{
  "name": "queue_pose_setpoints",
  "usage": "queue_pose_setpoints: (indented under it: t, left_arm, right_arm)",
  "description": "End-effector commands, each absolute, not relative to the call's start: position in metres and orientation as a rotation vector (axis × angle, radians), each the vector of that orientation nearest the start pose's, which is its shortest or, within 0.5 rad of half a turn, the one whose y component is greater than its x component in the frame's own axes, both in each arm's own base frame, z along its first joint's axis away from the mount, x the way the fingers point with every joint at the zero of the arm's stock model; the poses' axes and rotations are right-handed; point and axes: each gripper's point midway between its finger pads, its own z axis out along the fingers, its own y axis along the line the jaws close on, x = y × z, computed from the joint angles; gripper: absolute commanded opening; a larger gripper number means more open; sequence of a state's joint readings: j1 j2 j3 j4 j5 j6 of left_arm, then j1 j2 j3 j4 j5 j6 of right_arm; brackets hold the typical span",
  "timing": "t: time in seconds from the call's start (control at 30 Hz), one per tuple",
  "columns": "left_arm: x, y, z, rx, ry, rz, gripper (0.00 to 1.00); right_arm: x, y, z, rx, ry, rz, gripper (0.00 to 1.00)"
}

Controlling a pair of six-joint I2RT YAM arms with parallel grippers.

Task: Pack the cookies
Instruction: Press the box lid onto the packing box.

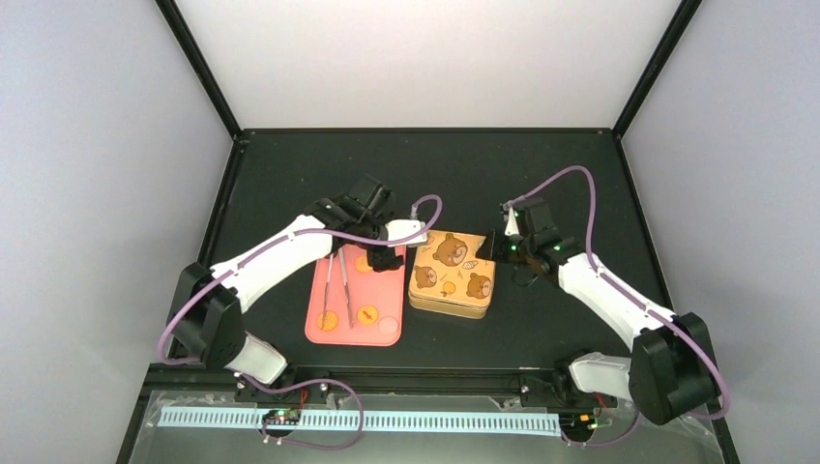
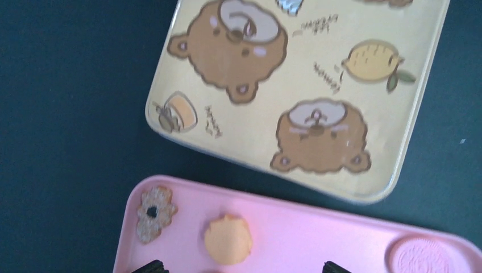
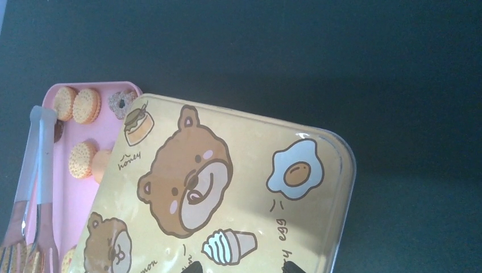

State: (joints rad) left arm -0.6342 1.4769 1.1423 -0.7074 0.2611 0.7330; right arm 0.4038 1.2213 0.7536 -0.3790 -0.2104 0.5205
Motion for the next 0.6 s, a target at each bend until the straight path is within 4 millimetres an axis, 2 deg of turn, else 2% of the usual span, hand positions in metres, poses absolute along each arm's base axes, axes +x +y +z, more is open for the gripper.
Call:
queue_pose_setpoints:
  t: [0.0, 0.13, 0.27, 0.37, 0.57]
  left_arm:
    - [0.263, -0.29, 0.151, 1.669, 1.94, -0.495, 0.72]
    - [0.257, -0.316, 0.128, 1.76, 1.88, -0.433, 0.69]
    - [0.251, -0.329, 0.109, 1.827, 1.836, -0.391, 0.67]
    - [0.246, -0.326, 0.096, 1.865, 1.83, -0.341, 0.66]
    - [0.238, -0.314, 0.092, 1.894, 1.808, -0.295, 0.66]
  right_arm:
    - [0.291, 0.171, 0.111, 0.045, 2.503, 0.706, 0.37]
    - [0.279, 0.165, 0.093, 0.065, 2.533, 0.691, 0.35]
    - [0.273, 0.163, 0.082, 0.066, 2.554, 0.69, 0.35]
    - [0.272, 0.165, 0.082, 0.052, 2.556, 0.706, 0.35]
    - [0.274, 0.172, 0.092, 0.019, 2.538, 0.751, 0.35]
